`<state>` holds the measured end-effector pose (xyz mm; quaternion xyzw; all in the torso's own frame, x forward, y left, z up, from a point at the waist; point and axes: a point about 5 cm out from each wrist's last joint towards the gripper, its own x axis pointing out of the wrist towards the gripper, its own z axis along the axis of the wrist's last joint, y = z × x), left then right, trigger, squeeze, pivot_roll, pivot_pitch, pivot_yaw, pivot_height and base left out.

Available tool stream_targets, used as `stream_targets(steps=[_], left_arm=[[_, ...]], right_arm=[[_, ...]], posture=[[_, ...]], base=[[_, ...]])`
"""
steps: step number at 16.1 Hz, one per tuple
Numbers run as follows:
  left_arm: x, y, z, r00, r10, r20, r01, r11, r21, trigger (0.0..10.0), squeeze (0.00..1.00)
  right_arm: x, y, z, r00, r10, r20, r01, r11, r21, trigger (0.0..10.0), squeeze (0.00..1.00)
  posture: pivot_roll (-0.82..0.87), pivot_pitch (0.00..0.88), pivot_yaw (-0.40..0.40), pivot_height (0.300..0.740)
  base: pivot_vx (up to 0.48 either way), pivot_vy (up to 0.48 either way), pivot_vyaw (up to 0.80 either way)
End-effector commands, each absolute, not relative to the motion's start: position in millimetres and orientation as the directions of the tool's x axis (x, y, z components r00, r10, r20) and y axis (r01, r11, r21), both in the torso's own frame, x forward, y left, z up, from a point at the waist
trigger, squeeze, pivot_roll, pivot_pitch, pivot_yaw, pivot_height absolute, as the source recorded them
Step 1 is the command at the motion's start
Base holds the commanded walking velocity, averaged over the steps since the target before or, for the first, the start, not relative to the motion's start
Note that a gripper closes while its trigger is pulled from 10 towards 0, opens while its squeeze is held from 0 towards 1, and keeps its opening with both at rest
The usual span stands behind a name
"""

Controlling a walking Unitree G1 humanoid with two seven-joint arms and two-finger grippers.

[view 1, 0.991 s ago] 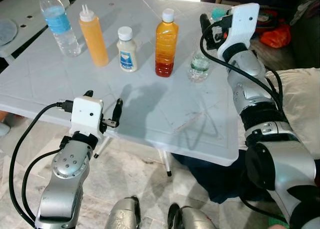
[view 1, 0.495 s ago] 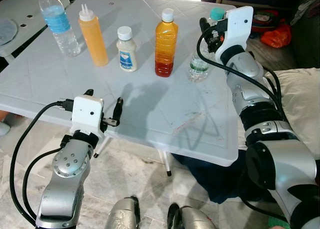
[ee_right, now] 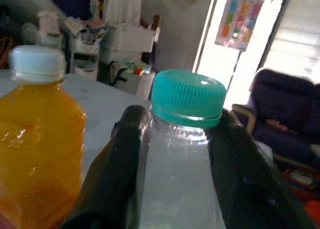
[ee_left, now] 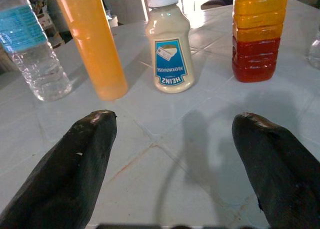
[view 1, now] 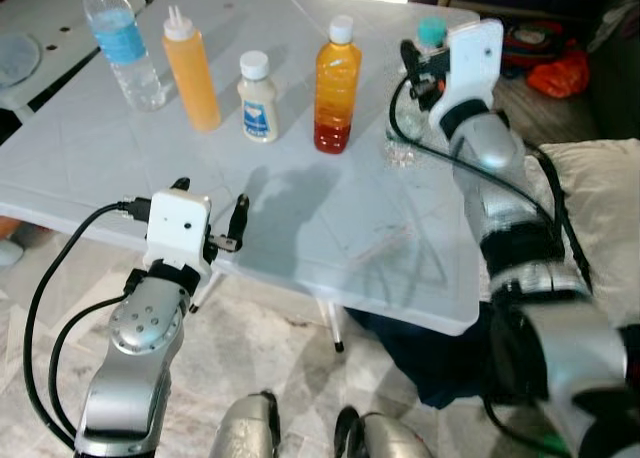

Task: Restocking fridge

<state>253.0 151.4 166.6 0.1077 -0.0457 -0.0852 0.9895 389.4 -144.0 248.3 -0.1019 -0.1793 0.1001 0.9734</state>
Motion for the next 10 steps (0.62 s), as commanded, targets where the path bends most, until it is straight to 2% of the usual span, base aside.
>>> stream_targets(steps=[1, 2, 3, 7, 10], left_arm=[[253.0, 150.4, 161.5, 0.985, -0.166, 0.042, 0.153, 0.964, 0.22, 10.0, 0.0], [252.0, 149.4, 159.7, 0.985, -0.168, 0.036, 0.158, 0.966, 0.204, 10.0, 0.0], [251.3, 147.7, 157.2, 0.986, -0.163, 0.042, 0.152, 0.968, 0.199, 10.0, 0.0], [255.0, 143.1, 152.7, 0.989, -0.139, 0.051, 0.128, 0.976, 0.176, 10.0, 0.0], [258.1, 141.5, 148.9, 0.989, -0.139, 0.053, 0.128, 0.977, 0.171, 10.0, 0.0]], right_arm=[[381.0, -141.7, 231.1, 0.935, 0.232, 0.267, -0.167, 0.955, -0.247, 4.8, 0.0], [371.3, -139.7, 228.1, 0.929, 0.242, 0.279, -0.175, 0.953, -0.246, 5.5, 0.0], [351.2, -134.4, 225.2, 0.918, 0.257, 0.302, -0.19, 0.954, -0.234, 10.0, 0.0], [310.0, -115.7, 213.0, 0.918, 0.234, 0.321, -0.218, 0.972, -0.086, 10.0, 0.0], [299.8, -107.1, 211.4, 0.92, 0.244, 0.305, -0.262, 0.965, 0.019, 10.0, 0.0]], posture=[[0.16, 0.133, -0.028, 0.74], [0.16, 0.127, -0.032, 0.74], [0.14, 0.111, -0.044, 0.74], [0.13, 0.073, -0.057, 0.74], [0.12, 0.057, -0.051, 0.74]], base=[[0.0, 0.0, 0.0], [0.0, 0.0, 0.0], [0.0, 0.0, 0.0], [0.0, 0.0, 0.0], [-0.087, 0.0, 0.0]])
